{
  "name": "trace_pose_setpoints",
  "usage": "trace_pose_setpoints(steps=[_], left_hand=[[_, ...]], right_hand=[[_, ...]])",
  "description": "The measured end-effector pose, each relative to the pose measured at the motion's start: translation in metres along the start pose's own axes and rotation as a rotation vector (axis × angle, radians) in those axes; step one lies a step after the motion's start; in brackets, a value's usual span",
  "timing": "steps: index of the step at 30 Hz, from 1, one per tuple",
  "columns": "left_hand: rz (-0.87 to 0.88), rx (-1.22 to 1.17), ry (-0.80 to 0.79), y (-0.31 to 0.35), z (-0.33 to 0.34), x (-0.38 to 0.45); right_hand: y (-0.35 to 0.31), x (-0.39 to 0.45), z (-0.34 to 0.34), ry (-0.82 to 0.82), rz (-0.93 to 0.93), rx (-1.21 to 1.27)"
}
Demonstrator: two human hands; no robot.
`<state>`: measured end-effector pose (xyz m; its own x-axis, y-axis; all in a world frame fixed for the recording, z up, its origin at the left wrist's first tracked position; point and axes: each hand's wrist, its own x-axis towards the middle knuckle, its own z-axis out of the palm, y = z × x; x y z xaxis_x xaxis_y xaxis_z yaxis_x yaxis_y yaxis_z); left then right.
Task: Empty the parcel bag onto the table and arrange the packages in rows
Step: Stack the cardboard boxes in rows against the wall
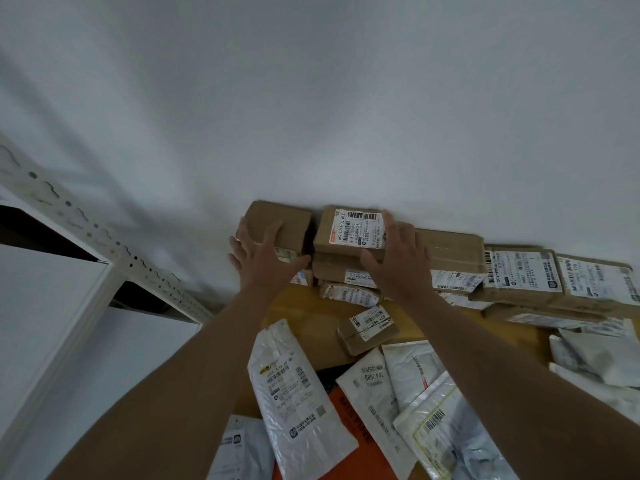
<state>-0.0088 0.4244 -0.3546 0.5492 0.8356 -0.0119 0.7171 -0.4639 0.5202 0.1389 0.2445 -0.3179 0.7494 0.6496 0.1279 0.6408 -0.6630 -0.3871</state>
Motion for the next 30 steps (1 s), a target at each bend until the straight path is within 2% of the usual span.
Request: trace_pose_setpoints(steps=[4,9,12,15,18,22,24,27,30], left_hand=[[-0.046,-0.055,0.078,0.007,-0.01,0.004],[-0.018,0.09,0.147,0.019,-0.047,0.012],[-0.083,0.163,0.053,0.023,-0.058,0.023],[-0.259,0.186,-0.113,0.032,-0.056,0.038],[-0.356,0.069,-0.165,0.039,-0.049,0.048],[-0.348,-0.117,-0.086,0.04,-0.044,0.043],[-0.441,-0.239,-0.045,0.033,-0.039,0.036],[-0.602,-0.468,-0.084,0.023,-0.033,0.026],[-0.645,-0.636,-0.105,0.022,-0.029,0.021]], right_hand=[[-0.003,-0.002,-0.002,0.033,-0.01,0.024],[-0.005,-0.004,-0.006,0.077,0.018,0.077],[-0.004,-0.006,-0.006,0.084,0.028,0.093],[-0.002,-0.009,-0.007,0.117,0.018,0.096],[-0.001,-0.01,-0.006,0.106,0.033,0.082],[0.0,-0.012,0.0,0.02,0.016,0.029],[-0.001,-0.013,0.005,0.0,0.005,-0.011],[-0.006,-0.012,0.011,0.001,0.019,-0.06],[-0.01,-0.007,0.015,0.025,0.053,-0.044]])
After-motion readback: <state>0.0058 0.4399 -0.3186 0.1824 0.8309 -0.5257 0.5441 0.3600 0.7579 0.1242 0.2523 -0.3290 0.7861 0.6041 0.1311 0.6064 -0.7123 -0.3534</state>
